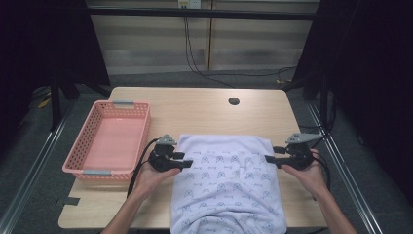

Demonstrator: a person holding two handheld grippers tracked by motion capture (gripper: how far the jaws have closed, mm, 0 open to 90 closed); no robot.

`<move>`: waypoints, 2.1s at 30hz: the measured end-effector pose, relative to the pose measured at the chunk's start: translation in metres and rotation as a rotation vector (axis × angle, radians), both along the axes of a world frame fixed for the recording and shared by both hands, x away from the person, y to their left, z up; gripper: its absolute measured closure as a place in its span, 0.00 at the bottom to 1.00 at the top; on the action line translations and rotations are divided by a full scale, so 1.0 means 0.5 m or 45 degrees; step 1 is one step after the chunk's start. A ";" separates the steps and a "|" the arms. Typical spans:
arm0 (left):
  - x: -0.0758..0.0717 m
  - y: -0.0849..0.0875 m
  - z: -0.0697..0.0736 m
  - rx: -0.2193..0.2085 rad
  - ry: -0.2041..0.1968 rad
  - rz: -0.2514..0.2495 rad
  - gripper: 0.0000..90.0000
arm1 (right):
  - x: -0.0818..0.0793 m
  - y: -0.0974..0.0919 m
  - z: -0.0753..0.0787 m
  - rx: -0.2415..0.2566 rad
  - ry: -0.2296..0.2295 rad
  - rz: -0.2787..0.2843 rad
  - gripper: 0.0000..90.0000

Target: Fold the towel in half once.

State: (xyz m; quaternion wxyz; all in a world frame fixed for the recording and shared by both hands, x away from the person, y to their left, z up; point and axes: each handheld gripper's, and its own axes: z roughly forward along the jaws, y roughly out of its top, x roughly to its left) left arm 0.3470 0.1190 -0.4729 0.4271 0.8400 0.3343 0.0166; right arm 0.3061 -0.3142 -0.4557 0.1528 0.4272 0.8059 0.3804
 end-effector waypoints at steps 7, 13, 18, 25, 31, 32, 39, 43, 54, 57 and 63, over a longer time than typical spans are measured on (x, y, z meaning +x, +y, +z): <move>0.040 0.005 -0.011 0.038 0.000 0.061 0.54 | 0.093 -0.013 -0.025 -0.012 0.019 -0.104 0.52; 0.079 0.005 -0.027 0.028 0.022 0.115 0.54 | 0.145 -0.006 -0.052 -0.038 0.063 -0.146 0.54; 0.102 0.001 -0.036 0.059 0.035 0.127 0.50 | 0.166 0.001 -0.080 -0.067 0.092 -0.164 0.55; 0.119 0.019 -0.043 0.044 0.051 0.204 0.43 | 0.160 0.010 -0.093 -0.072 0.096 -0.145 0.70; 0.142 0.002 -0.055 0.120 -0.003 0.219 0.46 | 0.150 0.018 -0.092 0.029 0.162 -0.070 0.93; 0.148 0.000 -0.057 0.129 0.009 0.219 0.46 | 0.150 0.016 -0.092 0.042 0.161 -0.068 0.94; 0.163 -0.011 -0.063 0.094 0.001 0.173 0.72 | 0.147 0.012 -0.087 0.097 0.151 -0.060 0.94; 0.156 -0.022 -0.064 0.083 0.040 0.113 0.96 | 0.148 0.005 -0.084 0.157 0.151 -0.055 0.94; 0.128 0.010 0.042 -0.109 -0.045 0.106 0.97 | 0.126 -0.042 0.002 0.300 0.055 -0.050 0.94; 0.129 0.023 0.085 -0.147 -0.094 0.107 0.97 | 0.119 -0.053 0.044 0.324 0.002 -0.053 0.94; 0.156 0.052 0.153 -0.215 -0.164 0.149 0.97 | 0.125 -0.061 0.115 0.383 -0.085 -0.031 0.94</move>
